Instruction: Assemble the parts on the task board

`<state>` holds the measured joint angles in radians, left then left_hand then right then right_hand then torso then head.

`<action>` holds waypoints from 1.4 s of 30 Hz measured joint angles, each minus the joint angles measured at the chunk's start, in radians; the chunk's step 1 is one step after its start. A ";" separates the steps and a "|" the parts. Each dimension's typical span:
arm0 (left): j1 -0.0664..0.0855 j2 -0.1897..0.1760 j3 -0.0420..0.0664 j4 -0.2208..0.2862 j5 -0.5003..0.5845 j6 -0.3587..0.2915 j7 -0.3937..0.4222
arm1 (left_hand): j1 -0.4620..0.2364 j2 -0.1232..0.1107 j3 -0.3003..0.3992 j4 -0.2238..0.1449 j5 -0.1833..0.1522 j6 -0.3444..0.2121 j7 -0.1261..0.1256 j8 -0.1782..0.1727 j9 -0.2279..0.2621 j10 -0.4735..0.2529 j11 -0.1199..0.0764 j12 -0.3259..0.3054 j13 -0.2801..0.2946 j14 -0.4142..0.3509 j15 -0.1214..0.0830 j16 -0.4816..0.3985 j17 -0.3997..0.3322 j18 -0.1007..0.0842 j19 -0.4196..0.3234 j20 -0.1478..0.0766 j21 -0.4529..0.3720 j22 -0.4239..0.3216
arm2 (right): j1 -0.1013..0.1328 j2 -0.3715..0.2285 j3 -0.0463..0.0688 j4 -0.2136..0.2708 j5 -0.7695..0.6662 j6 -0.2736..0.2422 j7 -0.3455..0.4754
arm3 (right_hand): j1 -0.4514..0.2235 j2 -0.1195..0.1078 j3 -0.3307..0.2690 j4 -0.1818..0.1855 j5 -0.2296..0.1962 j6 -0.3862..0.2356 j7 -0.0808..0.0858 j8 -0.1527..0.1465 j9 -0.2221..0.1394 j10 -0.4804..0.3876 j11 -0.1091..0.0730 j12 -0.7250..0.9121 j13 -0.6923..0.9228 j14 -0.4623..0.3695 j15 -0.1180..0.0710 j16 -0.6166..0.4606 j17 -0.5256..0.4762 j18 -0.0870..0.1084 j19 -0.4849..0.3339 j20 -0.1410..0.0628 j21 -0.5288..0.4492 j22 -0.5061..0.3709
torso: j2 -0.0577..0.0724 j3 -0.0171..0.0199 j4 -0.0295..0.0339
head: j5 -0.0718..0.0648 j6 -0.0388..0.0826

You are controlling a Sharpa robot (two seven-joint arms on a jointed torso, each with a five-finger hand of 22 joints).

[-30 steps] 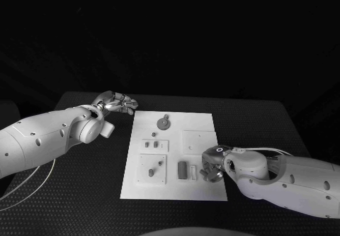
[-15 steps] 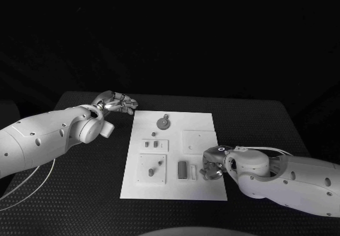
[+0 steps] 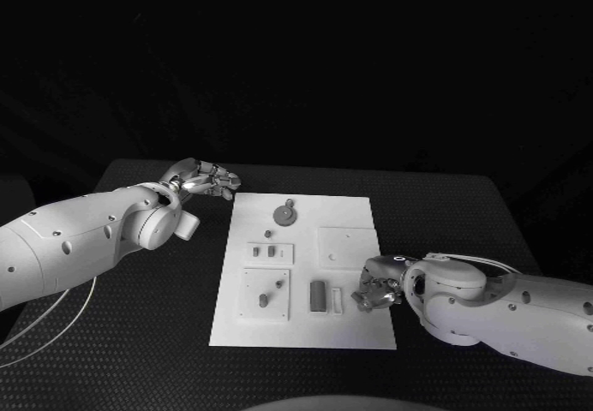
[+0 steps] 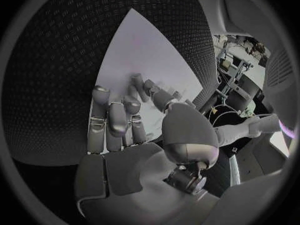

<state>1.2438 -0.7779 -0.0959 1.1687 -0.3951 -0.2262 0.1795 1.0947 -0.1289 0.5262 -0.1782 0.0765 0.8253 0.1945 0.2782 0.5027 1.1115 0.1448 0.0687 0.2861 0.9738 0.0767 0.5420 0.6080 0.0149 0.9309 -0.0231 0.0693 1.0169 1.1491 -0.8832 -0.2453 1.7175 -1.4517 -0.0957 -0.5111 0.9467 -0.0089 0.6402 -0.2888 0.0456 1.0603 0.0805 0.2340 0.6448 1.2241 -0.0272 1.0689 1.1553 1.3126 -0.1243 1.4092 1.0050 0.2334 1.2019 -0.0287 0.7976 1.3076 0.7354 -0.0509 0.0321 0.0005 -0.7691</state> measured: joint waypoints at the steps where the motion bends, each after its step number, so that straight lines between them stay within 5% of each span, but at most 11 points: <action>1: 0.000 0.000 0.000 0.000 0.000 0.000 0.000 | 0.000 0.000 0.000 0.000 0.000 0.000 0.000 0.000 0.000 0.000 0.000 0.000 0.000 0.000 0.000 0.000 0.000 0.000 0.000 0.000 0.000 0.000 | 0.003 -0.003 -0.001 0.000 0.021 -0.008 0.000 | 0.000 0.000 0.000 0.000 0.000 0.000 0.000 -0.003 -0.004 0.000 0.000 0.000 0.000 0.000 0.000 0.000 0.001 0.000 0.000 0.000 0.000 0.000 | 0.000 0.0001 0.0000 | 0.000 0.000; 11: 0.000 0.001 0.000 0.000 0.000 0.000 0.000 | 0.000 0.000 0.000 0.000 0.000 0.000 0.000 0.000 0.000 0.000 0.000 0.000 0.000 0.000 0.000 0.000 0.002 0.000 0.000 0.000 0.000 0.000 | 0.022 0.001 -0.002 -0.007 0.233 -0.072 -0.001 | 0.000 0.000 0.000 0.000 0.000 0.000 0.000 0.001 -0.005 0.000 0.000 0.000 0.001 -0.003 -0.005 0.000 0.000 0.000 0.000 0.000 0.004 0.000 | 0.000 0.0001 -0.0003 | -0.001 0.002; 42: 0.000 0.003 0.000 0.002 0.000 0.000 -0.003 | 0.000 0.000 0.000 0.000 0.000 0.000 0.000 0.000 0.000 0.000 0.000 0.000 -0.001 0.000 0.000 -0.004 0.004 0.000 0.000 0.000 0.000 0.000 | 0.020 0.082 -0.001 -0.057 0.402 -0.063 -0.020 | -0.035 0.003 -0.008 0.003 -0.003 0.000 0.000 0.001 0.009 -0.002 0.002 0.004 0.003 -0.001 -0.005 0.000 -0.003 0.000 0.000 0.000 0.004 0.000 | 0.001 0.0013 -0.0005 | 0.003 0.002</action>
<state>1.2438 -0.7754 -0.0960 1.1709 -0.3953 -0.2262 0.1768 1.0947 -0.1290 0.5262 -0.1782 0.0765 0.8253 0.1945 0.2781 0.5026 1.1115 0.1449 0.0687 0.2854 0.9738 0.0767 0.5381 0.6116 0.0149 0.9309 -0.0231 0.0693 1.0170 1.1691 -0.8010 -0.2467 1.6605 -1.0496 -0.1582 -0.5309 0.9120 -0.0057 0.6319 -0.2856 0.0426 1.0602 0.0801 0.2348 0.6536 1.2219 -0.0250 1.0725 1.1583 1.3113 -0.1290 1.4090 1.0016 0.2338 1.2017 -0.0284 0.8014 1.3074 0.7360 -0.0496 0.0316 0.0035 -0.7674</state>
